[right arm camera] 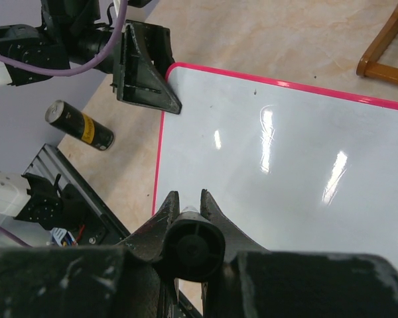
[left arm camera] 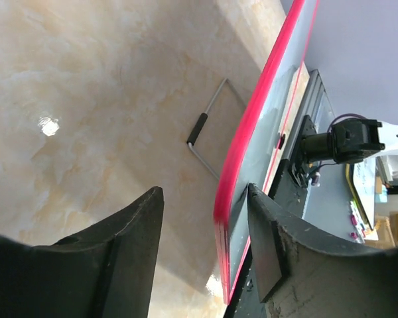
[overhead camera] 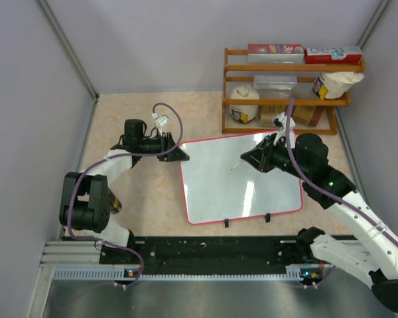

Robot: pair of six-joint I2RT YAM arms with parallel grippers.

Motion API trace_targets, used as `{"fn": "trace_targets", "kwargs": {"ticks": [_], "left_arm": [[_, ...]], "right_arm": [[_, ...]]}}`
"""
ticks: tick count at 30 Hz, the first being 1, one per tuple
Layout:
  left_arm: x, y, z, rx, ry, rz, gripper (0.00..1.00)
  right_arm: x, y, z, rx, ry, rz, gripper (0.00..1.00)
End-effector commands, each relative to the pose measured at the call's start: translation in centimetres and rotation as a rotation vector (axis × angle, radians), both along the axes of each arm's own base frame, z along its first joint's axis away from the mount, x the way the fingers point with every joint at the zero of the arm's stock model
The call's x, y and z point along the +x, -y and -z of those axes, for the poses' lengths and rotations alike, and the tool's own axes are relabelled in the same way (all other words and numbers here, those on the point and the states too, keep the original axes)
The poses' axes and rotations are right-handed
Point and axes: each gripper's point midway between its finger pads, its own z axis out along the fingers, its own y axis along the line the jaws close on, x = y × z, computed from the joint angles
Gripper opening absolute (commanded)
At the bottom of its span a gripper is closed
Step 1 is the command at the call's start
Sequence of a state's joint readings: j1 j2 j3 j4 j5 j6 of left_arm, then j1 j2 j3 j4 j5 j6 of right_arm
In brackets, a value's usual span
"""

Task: Write a sentence on the whiteboard
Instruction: Hold the whiteboard at the center of the board.

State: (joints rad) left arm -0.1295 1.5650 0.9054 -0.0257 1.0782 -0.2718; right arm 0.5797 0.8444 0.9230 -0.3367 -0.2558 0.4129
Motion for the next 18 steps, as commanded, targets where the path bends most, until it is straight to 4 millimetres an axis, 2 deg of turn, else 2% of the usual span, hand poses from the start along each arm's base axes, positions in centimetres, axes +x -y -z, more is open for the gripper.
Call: {"fn": "trace_targets", "kwargs": {"ticks": [1, 9, 14, 18], "left_arm": [[0.6, -0.5, -2.7, 0.038, 0.11, -0.048, 0.59], [0.5, -2.1, -3.9, 0.1, 0.17, -0.189, 0.73], [0.3, -2.8, -4.8, 0.098, 0.185, -0.234, 0.76], [0.1, -3.0, -4.7, 0.1, 0.176, -0.239, 0.77]], "right_arm": [[0.3, -0.2, -3.1, 0.041, 0.098, -0.009, 0.0], [0.8, -0.3, -3.3, 0.034, 0.118, -0.005, 0.0], [1.0, -0.5, -3.3, 0.033, 0.123, -0.009, 0.0], [1.2, -0.7, -3.6, 0.043, 0.133, -0.013, 0.0]]}}
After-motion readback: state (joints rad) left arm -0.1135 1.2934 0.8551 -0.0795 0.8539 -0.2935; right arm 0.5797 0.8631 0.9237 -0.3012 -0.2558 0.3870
